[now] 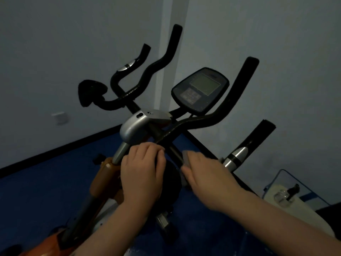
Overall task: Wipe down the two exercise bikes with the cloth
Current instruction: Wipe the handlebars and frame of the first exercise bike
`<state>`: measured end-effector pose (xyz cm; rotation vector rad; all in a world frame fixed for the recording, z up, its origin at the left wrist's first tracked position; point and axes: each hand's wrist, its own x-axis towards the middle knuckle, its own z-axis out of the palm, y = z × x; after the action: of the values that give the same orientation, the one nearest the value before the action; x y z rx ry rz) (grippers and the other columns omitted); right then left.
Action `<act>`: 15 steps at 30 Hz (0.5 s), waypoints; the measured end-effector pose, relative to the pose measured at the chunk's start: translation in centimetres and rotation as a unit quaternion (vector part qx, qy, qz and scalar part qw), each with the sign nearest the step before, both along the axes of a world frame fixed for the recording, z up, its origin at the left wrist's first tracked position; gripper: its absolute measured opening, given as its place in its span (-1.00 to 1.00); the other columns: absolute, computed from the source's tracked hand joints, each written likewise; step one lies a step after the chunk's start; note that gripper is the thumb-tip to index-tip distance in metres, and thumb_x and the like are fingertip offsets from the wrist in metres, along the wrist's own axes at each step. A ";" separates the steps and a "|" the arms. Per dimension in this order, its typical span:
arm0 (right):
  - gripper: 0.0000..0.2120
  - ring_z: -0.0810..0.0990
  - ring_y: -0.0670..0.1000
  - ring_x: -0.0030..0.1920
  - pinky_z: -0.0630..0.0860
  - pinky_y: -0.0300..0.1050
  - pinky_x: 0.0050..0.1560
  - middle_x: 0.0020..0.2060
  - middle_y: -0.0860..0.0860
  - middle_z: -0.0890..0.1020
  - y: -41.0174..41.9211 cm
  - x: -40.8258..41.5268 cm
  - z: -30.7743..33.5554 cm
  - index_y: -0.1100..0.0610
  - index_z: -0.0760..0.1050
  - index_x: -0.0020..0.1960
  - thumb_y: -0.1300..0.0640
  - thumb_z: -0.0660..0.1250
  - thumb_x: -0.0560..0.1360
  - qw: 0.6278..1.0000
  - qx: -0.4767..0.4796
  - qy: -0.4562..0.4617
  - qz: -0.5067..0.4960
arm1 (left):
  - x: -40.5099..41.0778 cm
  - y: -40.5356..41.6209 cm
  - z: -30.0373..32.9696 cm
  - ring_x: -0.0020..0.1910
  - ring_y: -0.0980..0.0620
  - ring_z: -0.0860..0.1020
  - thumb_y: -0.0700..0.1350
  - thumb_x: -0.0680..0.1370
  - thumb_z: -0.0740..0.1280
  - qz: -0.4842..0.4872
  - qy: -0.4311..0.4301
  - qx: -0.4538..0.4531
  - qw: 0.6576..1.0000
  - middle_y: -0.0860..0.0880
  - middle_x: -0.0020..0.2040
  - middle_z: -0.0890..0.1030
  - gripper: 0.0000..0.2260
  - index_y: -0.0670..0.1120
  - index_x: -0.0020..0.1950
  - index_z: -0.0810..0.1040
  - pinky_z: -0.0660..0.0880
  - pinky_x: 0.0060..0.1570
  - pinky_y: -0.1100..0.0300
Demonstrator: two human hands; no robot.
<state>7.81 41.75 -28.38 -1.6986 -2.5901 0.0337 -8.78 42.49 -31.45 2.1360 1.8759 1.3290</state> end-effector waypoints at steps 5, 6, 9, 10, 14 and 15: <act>-0.73 0.48 0.08 -0.16 0.38 -0.02 -0.20 0.00 0.10 0.51 4.1 -2.9 0.7 0.11 0.29 0.08 -0.08 0.00 0.63 0.986 -0.114 0.075 -0.091 | -0.1 0.2 -0.1 -0.08 0.07 0.47 -0.08 0.55 0.19 -0.010 -0.036 0.002 0.999 0.05 -0.04 0.57 -0.84 -0.02 -0.03 0.56 0.36 -0.13 0.15; -0.72 0.50 0.10 -0.12 0.40 -0.01 -0.16 0.01 0.12 0.51 4.9 -3.5 0.6 0.13 0.31 0.09 -0.07 0.00 0.64 0.983 -0.113 0.110 -0.099 | -0.1 0.2 0.0 -0.08 0.07 0.47 -0.07 0.55 0.18 -0.010 -0.038 -0.001 0.999 0.05 -0.04 0.57 -0.84 -0.02 -0.03 0.56 0.35 -0.14 0.15; -0.68 0.50 0.08 -0.07 0.46 0.02 -0.09 0.08 0.09 0.47 3.6 -3.4 0.1 0.11 0.31 0.23 -0.07 0.00 0.64 0.983 -0.081 0.142 -0.078 | -0.1 0.1 -0.1 -0.11 0.05 0.48 -0.08 0.55 0.18 -0.021 -0.047 -0.003 0.999 0.04 -0.07 0.57 -0.85 -0.02 -0.04 0.55 0.40 -0.17 0.10; -0.65 0.50 0.07 -0.05 0.48 0.03 -0.06 0.11 0.07 0.45 2.7 -2.7 -0.1 0.08 0.26 0.32 -0.07 0.00 0.63 0.987 -0.069 0.128 -0.067 | -0.1 0.1 -0.1 -0.11 0.04 0.49 -0.09 0.55 0.18 -0.027 -0.048 -0.003 0.998 0.04 -0.07 0.58 -0.85 -0.03 -0.04 0.55 0.42 -0.17 0.07; -0.66 0.51 0.10 0.01 0.45 0.00 -0.06 0.07 0.08 0.48 3.1 -2.9 -0.2 0.10 0.32 0.29 -0.05 0.01 0.64 0.990 -0.055 0.116 -0.063 | -0.3 0.3 -0.3 -0.11 0.04 0.49 -0.08 0.55 0.18 -0.043 -0.046 -0.006 0.998 0.04 -0.06 0.58 -0.84 -0.01 -0.03 0.55 0.44 -0.17 0.04; -0.70 0.52 0.10 -0.03 0.40 -0.04 -0.13 0.01 0.09 0.51 3.9 -3.4 -0.3 0.13 0.38 0.17 -0.04 0.01 0.64 0.985 -0.047 0.137 -0.088 | -0.3 0.3 -0.3 -0.11 0.04 0.49 -0.08 0.55 0.17 -0.048 -0.048 -0.010 0.998 0.04 -0.06 0.58 -0.84 -0.01 -0.03 0.54 0.44 -0.17 0.03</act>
<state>4.37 45.61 -28.71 -1.8014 -2.2663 0.3629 -9.07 42.76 -31.71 2.0839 1.7213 1.3618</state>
